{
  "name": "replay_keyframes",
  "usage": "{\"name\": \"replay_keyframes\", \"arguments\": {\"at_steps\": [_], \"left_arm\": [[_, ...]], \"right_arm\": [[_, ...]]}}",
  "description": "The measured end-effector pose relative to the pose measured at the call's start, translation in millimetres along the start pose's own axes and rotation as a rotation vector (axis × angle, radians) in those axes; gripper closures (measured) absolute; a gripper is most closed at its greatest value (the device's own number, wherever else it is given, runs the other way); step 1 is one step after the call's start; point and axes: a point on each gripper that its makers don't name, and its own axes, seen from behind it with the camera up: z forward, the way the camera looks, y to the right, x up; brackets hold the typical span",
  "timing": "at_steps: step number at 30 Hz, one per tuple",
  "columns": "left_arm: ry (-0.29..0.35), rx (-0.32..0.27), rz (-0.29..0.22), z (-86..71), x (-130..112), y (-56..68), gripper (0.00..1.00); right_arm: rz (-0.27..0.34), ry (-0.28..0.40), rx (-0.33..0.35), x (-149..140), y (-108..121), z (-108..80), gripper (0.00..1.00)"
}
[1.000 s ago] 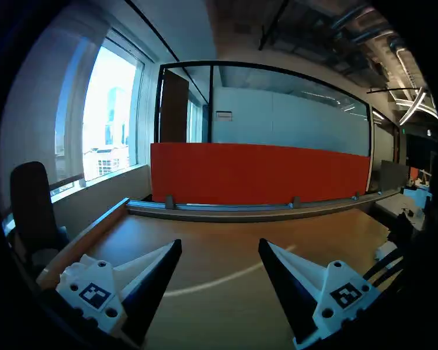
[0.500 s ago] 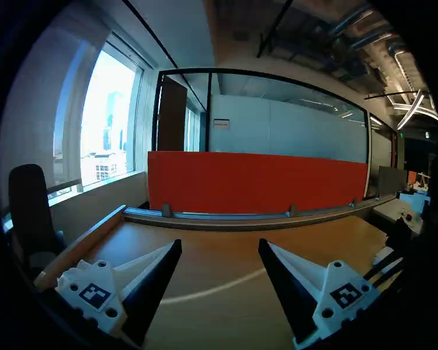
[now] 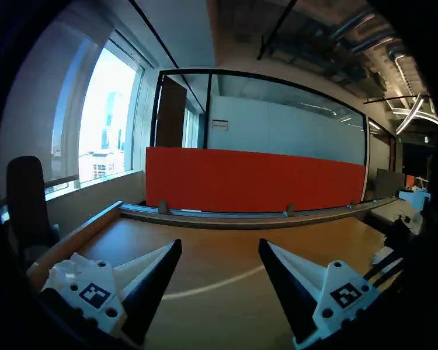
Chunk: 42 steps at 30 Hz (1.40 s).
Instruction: Fold towel
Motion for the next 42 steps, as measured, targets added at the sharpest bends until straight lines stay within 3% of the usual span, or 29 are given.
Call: {"name": "replay_keyframes", "arguments": {"at_steps": [9,21,30,42], "left_arm": [[0.017,0.002,0.042,2.3,-32.9,-6.0,0.02],[0.059,0.054,0.036,-2.5,-71.9,-25.7,0.02],[0.073,0.056,0.022,-1.3,-99.4,-26.7,0.02],[0.093,0.066,0.022,5.7,-124.5,-33.1,0.02]], "right_arm": [[-0.025,-0.012,-0.006,-11.1,-4.9,-5.3,0.0],[0.027,-0.001,-0.01,-8.5,-4.5,-7.3,0.0],[-0.028,-0.008,-0.008,-15.8,-8.1,-11.2,0.0],[-0.056,0.018,-0.012,-21.0,-9.2,-9.9,0.0]]}}
